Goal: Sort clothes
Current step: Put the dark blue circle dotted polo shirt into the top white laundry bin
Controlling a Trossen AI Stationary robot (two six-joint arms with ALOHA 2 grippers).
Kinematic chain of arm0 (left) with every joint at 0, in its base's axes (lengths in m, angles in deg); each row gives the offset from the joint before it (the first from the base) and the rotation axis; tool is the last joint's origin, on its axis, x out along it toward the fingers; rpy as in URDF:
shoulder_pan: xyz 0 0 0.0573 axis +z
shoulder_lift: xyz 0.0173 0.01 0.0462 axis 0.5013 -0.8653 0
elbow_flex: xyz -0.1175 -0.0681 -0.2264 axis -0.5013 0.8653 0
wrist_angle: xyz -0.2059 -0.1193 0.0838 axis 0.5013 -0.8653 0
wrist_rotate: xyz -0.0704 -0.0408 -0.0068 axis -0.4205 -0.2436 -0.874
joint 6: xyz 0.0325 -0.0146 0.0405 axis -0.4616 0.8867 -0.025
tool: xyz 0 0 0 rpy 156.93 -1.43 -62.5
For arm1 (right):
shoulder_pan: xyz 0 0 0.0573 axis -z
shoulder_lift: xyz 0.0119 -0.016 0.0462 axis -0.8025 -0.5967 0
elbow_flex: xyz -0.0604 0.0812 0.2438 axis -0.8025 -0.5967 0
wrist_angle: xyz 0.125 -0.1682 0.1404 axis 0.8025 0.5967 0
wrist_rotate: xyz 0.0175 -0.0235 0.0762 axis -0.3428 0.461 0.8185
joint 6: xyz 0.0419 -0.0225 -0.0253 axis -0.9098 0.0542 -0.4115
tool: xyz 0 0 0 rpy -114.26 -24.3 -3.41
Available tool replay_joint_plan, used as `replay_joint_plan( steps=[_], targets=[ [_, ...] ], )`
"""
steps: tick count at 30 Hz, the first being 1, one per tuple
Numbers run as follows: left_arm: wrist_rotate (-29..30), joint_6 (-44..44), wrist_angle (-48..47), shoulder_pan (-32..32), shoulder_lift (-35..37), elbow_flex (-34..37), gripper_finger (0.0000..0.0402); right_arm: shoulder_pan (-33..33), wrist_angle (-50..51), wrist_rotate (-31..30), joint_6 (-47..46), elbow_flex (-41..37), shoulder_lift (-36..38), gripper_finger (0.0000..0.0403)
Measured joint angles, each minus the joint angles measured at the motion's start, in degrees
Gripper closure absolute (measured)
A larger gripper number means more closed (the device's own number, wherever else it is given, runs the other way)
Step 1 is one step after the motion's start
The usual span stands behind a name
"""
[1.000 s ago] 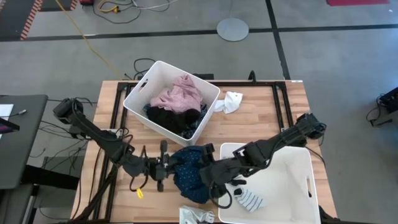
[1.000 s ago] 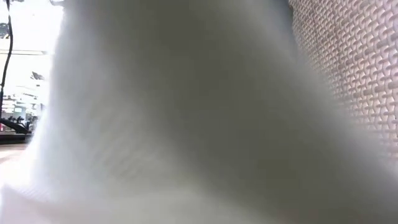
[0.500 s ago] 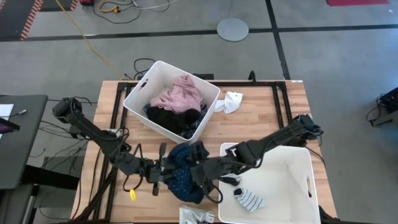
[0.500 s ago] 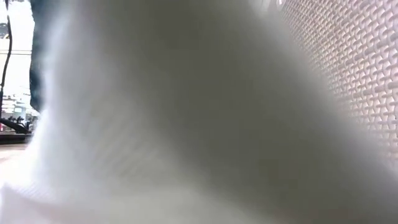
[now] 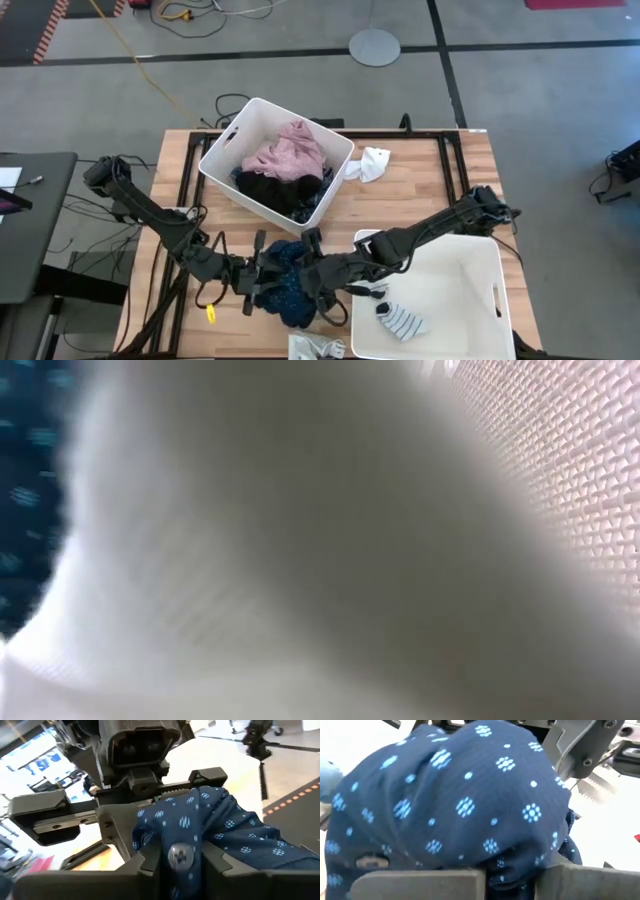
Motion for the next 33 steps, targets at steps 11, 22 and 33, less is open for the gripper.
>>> replay_joint_plan(
  steps=[11, 22, 33],
  targets=[
    [13.87, -5.59, -0.71, -5.16, 8.23, -0.04, 0.0239, 0.75, -1.84, -4.05, 3.14, 6.03, 0.02, 0.0339],
    [39.14, 5.89, -19.28, -15.94, 19.46, -0.06, 0.0221, 9.88, -1.11, -4.71, 13.15, 21.67, -0.02, 0.0339],
    [47.82, 28.22, -39.14, -23.85, 19.26, 0.11, 0.022, 24.95, -4.94, 1.21, 15.58, 31.9, 0.33, 0.0339]
  ],
)
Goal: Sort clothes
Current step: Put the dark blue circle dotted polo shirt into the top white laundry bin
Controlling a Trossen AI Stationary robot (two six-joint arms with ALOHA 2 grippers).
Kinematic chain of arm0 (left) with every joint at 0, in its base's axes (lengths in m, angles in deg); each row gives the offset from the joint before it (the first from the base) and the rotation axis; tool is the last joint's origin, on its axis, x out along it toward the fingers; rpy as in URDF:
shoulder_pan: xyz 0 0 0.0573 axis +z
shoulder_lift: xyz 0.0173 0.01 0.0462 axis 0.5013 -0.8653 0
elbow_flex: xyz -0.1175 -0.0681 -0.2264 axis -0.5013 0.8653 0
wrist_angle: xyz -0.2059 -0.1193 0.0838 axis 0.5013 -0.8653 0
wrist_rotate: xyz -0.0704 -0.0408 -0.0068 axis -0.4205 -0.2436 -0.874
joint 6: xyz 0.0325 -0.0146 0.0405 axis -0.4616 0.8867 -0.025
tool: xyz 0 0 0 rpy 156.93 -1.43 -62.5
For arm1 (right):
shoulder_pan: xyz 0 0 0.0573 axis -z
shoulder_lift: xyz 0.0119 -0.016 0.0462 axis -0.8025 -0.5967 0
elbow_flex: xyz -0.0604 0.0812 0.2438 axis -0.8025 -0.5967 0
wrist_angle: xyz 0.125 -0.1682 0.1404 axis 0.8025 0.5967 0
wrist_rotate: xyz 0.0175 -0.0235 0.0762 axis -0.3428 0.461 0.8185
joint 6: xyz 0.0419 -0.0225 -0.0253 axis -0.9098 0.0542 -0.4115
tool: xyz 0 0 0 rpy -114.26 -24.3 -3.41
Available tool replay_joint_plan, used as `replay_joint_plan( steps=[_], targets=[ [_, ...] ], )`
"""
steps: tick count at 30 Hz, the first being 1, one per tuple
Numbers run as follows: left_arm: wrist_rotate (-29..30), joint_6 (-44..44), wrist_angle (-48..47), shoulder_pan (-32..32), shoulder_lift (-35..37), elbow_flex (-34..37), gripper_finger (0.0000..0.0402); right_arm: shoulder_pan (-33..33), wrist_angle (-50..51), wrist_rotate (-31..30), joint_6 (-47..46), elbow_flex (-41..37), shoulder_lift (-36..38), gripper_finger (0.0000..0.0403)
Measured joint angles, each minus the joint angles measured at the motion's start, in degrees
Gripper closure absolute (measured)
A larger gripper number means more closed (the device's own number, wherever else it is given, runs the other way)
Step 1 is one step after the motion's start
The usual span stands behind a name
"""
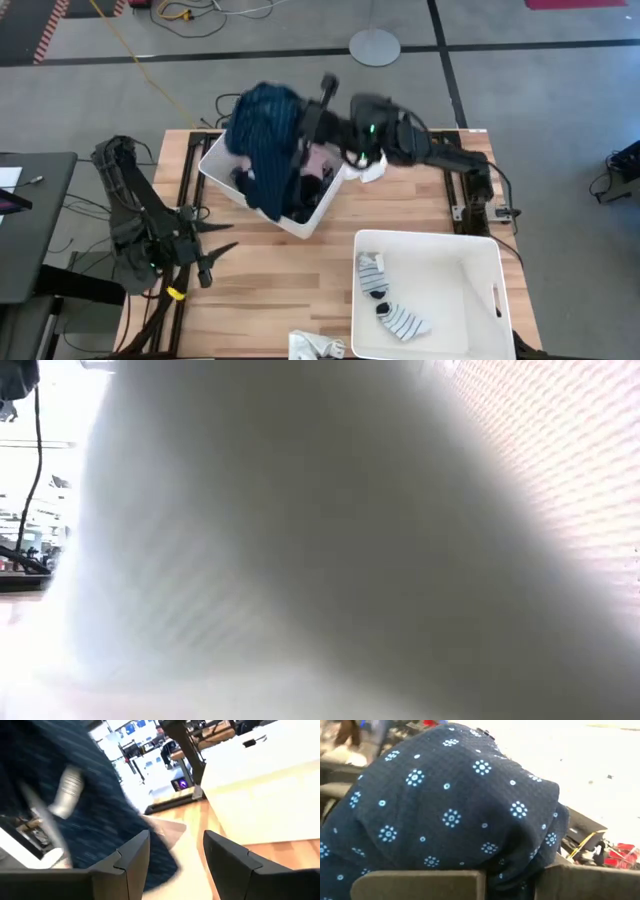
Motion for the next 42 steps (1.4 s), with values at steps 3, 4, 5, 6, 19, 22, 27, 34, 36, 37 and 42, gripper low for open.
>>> replay_joint_plan(
  steps=[3, 4, 5, 6, 19, 22, 27, 34, 36, 37, 42],
  targets=[
    [-2.46, 6.2, -3.88, 0.02, -1.37, 0.0, 0.022, 4.09, -0.56, 2.37, -3.31, 0.2, 0.02, 0.0339],
    [-3.74, 8.17, -5.0, 0.02, -1.95, 0.0, 0.022, 5.24, 0.37, 2.85, -4.5, 0.21, 0.02, 0.0339],
    [-4.93, 9.97, -5.92, 0.02, -2.6, 0.0, 0.022, 6.27, 1.91, 3.07, -5.7, 0.21, 0.0, 0.0339],
    [-5.92, 11.53, -6.85, 0.02, -3.34, 0.0, 0.022, 7.18, 3.58, 3.13, -6.77, 0.21, -0.5, 0.0339],
    [-10.9, 18.59, -9.28, 0.09, -14.19, 0.0, 0.022, 12.32, 29.61, 16.64, -26.43, 0.08, -11.75, 0.0291],
    [-10.9, 20.43, -9.28, 0.09, -16.03, 0.0, 0.022, 13.34, 34.28, 21.04, -29.66, 0.08, -14.77, 0.0262],
    [-11.59, 23.03, -9.24, 0.09, -18.11, 0.0, 0.022, 14.39, 38.72, 24.43, -32.87, 0.08, -17.78, 0.0229],
    [-12.46, 25.09, -9.24, 0.09, -19.84, 0.02, 0.022, 13.86, 35.86, 24.5, -36.12, 0.1, -18.51, 0.0211],
    [-12.47, 25.07, -9.26, 0.09, -20.27, 0.03, 0.022, 13.45, 33.85, 24.5, -37.6, 0.1, -18.51, 0.0212],
    [-12.47, 25.11, -9.25, 0.12, -20.47, 0.02, 0.022, 13.24, 33.08, 24.5, -38.29, 0.08, -18.51, 0.0213],
    [-12.45, 26.11, -8.98, 0.73, -20.9, 0.75, 0.022, 12.44, 25.67, 24.5, -41.32, -5.44, -18.32, 0.0223]
  ],
)
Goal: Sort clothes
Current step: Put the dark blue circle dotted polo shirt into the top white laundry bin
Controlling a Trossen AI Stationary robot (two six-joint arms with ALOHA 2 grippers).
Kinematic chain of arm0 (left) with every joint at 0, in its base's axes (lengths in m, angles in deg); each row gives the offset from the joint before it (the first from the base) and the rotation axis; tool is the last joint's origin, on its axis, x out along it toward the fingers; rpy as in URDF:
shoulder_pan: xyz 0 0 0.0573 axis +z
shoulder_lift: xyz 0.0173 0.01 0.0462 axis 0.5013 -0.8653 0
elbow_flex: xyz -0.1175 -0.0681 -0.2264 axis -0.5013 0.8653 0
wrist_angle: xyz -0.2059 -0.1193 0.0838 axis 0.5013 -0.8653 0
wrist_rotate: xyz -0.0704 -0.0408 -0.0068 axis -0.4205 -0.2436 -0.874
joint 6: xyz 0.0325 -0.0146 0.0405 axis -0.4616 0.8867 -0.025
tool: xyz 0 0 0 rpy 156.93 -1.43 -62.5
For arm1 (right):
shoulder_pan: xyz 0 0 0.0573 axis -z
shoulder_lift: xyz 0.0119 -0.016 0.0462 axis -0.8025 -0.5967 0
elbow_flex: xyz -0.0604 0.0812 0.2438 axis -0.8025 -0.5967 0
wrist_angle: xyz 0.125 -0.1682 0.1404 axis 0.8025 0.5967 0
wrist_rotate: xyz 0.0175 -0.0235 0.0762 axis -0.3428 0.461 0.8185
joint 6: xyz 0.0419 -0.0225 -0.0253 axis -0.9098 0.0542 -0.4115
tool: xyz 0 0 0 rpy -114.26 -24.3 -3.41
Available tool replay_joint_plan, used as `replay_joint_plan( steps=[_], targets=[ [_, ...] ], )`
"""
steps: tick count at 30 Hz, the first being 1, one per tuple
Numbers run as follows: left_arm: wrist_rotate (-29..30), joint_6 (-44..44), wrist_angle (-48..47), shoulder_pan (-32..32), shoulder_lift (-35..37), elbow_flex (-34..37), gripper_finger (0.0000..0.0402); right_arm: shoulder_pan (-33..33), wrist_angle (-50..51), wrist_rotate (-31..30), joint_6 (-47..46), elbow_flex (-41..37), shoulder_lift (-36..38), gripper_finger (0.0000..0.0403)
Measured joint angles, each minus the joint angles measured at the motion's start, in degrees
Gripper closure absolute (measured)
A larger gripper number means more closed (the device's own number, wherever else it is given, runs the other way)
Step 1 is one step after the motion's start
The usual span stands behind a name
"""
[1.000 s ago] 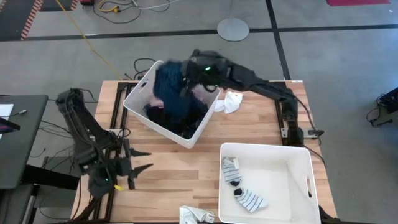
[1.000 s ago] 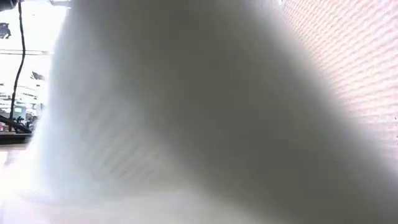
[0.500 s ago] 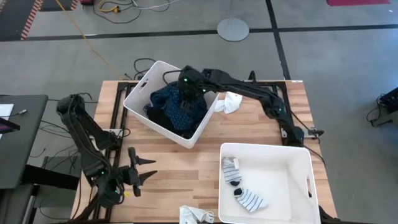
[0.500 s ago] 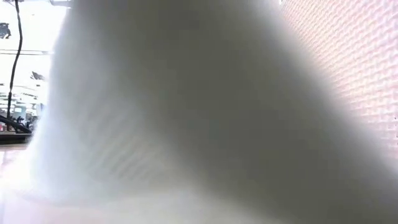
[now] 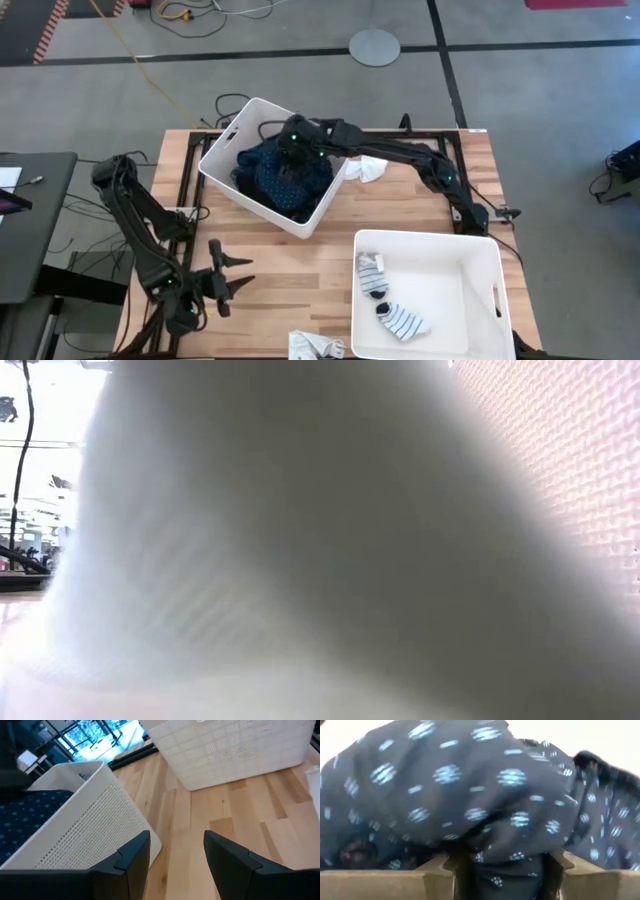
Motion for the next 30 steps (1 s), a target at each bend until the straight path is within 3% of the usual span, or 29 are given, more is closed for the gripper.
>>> replay_joint_plan(
  steps=[8, 12, 21, 30],
  targets=[
    [-0.43, 3.65, 0.17, 0.3, 0.0, 1.41, 0.022, 0.66, -8.67, 3.85, -5.92, -16.08, 0.07, 0.0228],
    [-0.45, 3.72, 0.55, 0.3, 0.0, 1.41, 0.022, 1.29, -10.51, 4.58, -7.28, -19.53, 0.13, 0.0228],
    [-1.77, 2.82, 4.13, 0.3, 0.0, 1.41, 0.022, 0.24, -6.9, 4.55, -6.13, -12.71, 1.68, 0.0227],
    [-3.04, 1.44, 6.71, 0.52, 0.0, 1.44, 0.022, -2.11, 4.29, 4.55, -2.22, -0.81, 10.15, 0.0227]
  ],
)
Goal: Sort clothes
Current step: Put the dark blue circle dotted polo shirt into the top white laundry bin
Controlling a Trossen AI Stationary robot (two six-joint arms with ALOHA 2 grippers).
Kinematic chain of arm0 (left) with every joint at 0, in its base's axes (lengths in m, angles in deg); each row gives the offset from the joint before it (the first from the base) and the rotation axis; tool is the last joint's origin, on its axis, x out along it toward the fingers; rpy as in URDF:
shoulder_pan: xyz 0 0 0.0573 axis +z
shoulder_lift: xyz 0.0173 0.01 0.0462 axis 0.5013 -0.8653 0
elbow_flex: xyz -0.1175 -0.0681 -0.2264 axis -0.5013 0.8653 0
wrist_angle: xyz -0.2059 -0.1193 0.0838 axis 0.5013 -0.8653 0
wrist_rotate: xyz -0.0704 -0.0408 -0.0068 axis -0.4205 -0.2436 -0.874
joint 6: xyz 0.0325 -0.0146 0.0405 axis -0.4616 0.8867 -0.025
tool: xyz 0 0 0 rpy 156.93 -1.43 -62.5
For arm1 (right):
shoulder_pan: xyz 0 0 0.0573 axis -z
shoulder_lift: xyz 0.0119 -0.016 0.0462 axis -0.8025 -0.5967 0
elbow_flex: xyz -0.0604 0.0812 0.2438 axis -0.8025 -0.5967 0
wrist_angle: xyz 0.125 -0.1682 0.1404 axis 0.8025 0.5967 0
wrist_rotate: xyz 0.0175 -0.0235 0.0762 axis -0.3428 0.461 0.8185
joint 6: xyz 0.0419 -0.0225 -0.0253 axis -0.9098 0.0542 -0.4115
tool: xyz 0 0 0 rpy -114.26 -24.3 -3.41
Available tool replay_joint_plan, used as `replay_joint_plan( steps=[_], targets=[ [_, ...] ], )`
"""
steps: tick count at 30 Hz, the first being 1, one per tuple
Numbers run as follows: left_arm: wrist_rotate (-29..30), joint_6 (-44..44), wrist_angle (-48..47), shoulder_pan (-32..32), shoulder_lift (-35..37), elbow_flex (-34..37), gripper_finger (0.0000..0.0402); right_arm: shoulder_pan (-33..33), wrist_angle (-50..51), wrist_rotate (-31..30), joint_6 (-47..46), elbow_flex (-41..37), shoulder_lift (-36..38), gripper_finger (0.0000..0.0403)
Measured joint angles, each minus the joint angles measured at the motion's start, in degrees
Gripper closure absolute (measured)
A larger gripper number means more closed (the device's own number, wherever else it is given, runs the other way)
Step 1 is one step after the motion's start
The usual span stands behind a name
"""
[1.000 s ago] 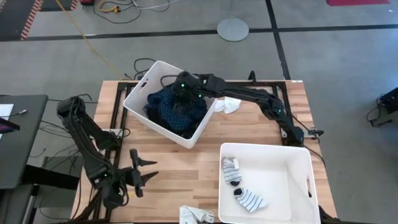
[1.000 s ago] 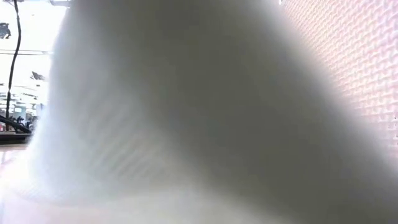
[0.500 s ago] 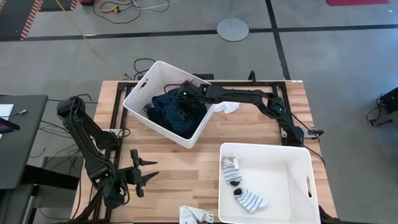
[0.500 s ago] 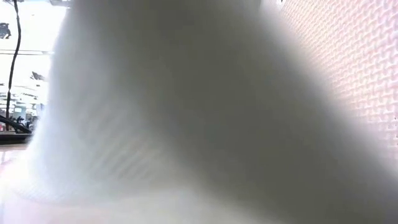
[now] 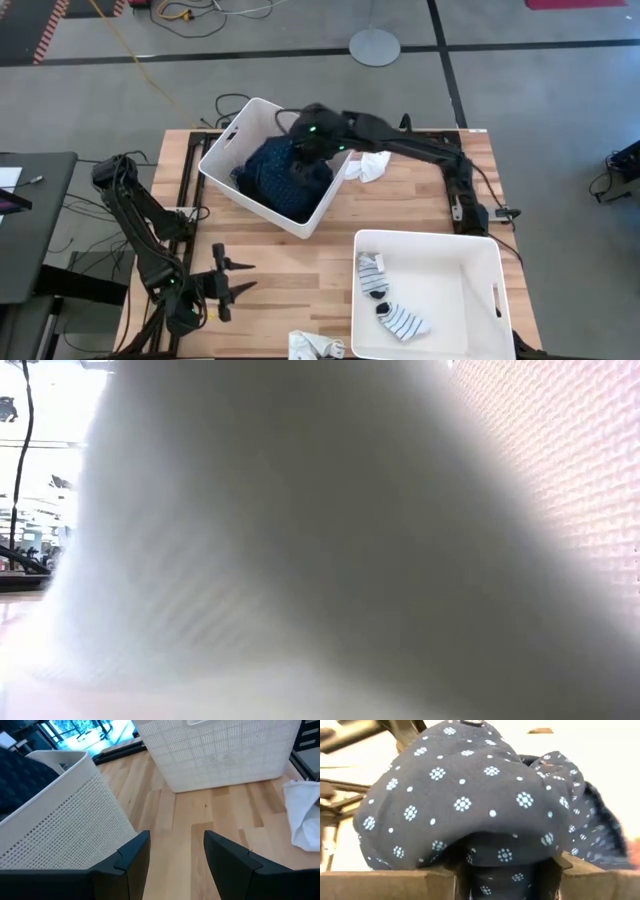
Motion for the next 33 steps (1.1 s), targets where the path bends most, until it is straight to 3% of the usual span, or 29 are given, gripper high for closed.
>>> replay_joint_plan(
  steps=[9, 14, 18, 23, 33],
  targets=[
    [-6.55, -9.78, 8.02, 3.38, 0.0, 0.0, 0.022, -2.61, 0.37, -3.58, 4.24, 1.19, 10.49, 0.0227],
    [-12.34, -12.68, 11.22, 5.1, 0.0, 0.0, 0.022, -4.86, 1.37, -3.89, 5.9, 1.19, 13.4, 0.0227],
    [-13.25, -14.89, 12.26, 5.49, 0.0, 0.0, 0.022, -6.66, 2.54, -3.87, 7.82, 1.21, 13.54, 0.0227],
    [-13.27, -16.4, 12.35, 6.24, 0.0, 0.0, 0.022, -5.86, 2.93, -7.56, 8.03, 1.26, 9.17, 0.0227],
    [-13.28, -16.8, 12.19, 6.6, 0.0, 0.0, 0.022, 2.52, -0.42, -7.84, -0.96, 1.19, -10.35, 0.0227]
  ],
)
